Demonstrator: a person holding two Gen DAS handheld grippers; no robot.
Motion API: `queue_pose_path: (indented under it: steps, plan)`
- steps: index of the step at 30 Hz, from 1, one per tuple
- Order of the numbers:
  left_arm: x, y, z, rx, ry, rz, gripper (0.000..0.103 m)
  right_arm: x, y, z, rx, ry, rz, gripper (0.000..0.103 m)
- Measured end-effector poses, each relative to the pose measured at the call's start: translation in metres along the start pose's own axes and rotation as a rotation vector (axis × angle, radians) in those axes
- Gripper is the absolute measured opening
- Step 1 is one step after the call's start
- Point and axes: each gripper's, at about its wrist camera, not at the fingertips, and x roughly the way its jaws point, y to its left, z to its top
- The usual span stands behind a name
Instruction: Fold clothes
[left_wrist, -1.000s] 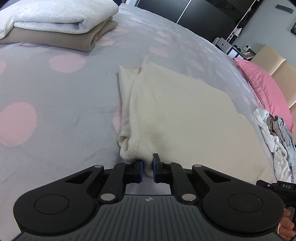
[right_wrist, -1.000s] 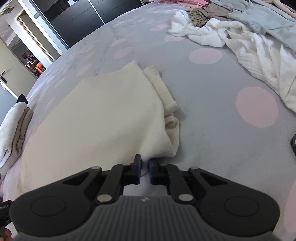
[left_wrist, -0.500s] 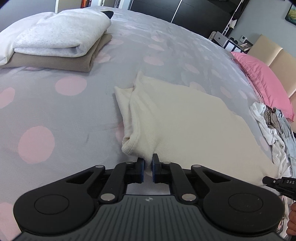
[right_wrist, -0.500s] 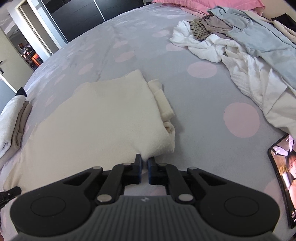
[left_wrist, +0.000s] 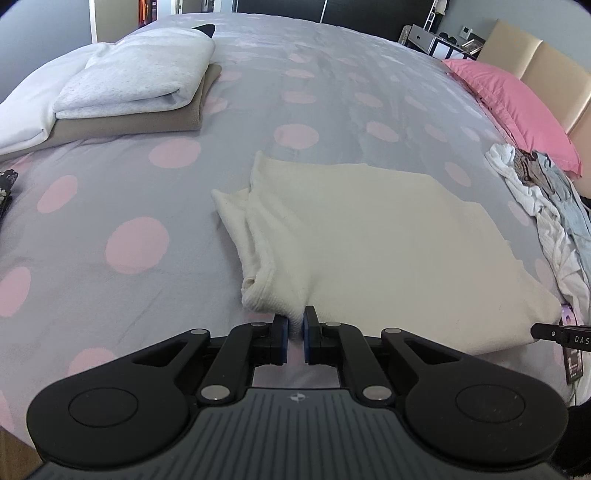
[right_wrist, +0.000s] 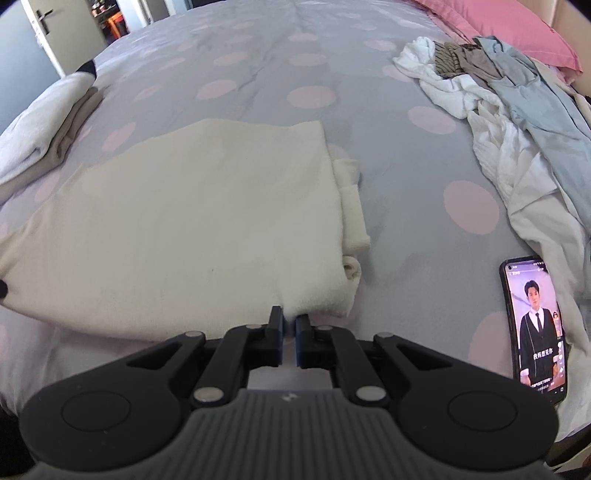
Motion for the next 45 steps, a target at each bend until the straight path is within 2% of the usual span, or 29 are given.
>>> queue_pose_path:
  steps: [6,15,18,19,27,30,32,33,36,39,45]
  plan:
    - [0.0,0.001,-0.02,0.038,0.054,0.026,0.006,-0.006,0.018,-0.022,-0.162,0.051,-0.017,0.007]
    - [0.019,0.002,-0.031,0.065,0.129,0.05,0.01,0.015,0.023,-0.033,-0.244,0.125,-0.055,0.009]
    - [0.017,0.003,-0.032,0.063,0.139,0.062,0.012,0.018,0.023,-0.035,-0.263,0.149,-0.076,0.025]
    - [0.015,0.003,-0.032,0.062,0.135,0.068,0.014,0.017,0.023,-0.035,-0.265,0.154,-0.085,0.037]
    - [-0.006,-0.002,-0.028,0.084,0.05,0.101,0.021,0.001,0.022,-0.029,-0.246,0.126,-0.075,0.046]
    - [-0.016,-0.011,-0.019,0.133,-0.025,0.108,0.031,-0.009,0.025,-0.027,-0.268,0.102,-0.066,0.052]
    - [-0.02,-0.018,-0.013,0.167,-0.071,0.106,0.042,-0.011,0.025,-0.018,-0.278,0.094,-0.054,0.052]
    - [-0.021,-0.021,-0.009,0.178,-0.086,0.101,0.043,-0.012,0.025,-0.014,-0.28,0.09,-0.049,0.052]
    - [-0.021,-0.029,0.004,0.2,-0.111,0.086,0.043,-0.012,0.026,0.003,-0.287,0.079,-0.054,0.052]
    - [-0.017,-0.033,0.017,0.201,-0.125,0.068,0.044,-0.006,0.028,0.02,-0.283,0.057,-0.095,0.052]
    - [0.0,-0.041,0.038,0.215,-0.15,0.055,0.044,0.014,0.026,0.042,-0.188,0.013,-0.121,0.052]
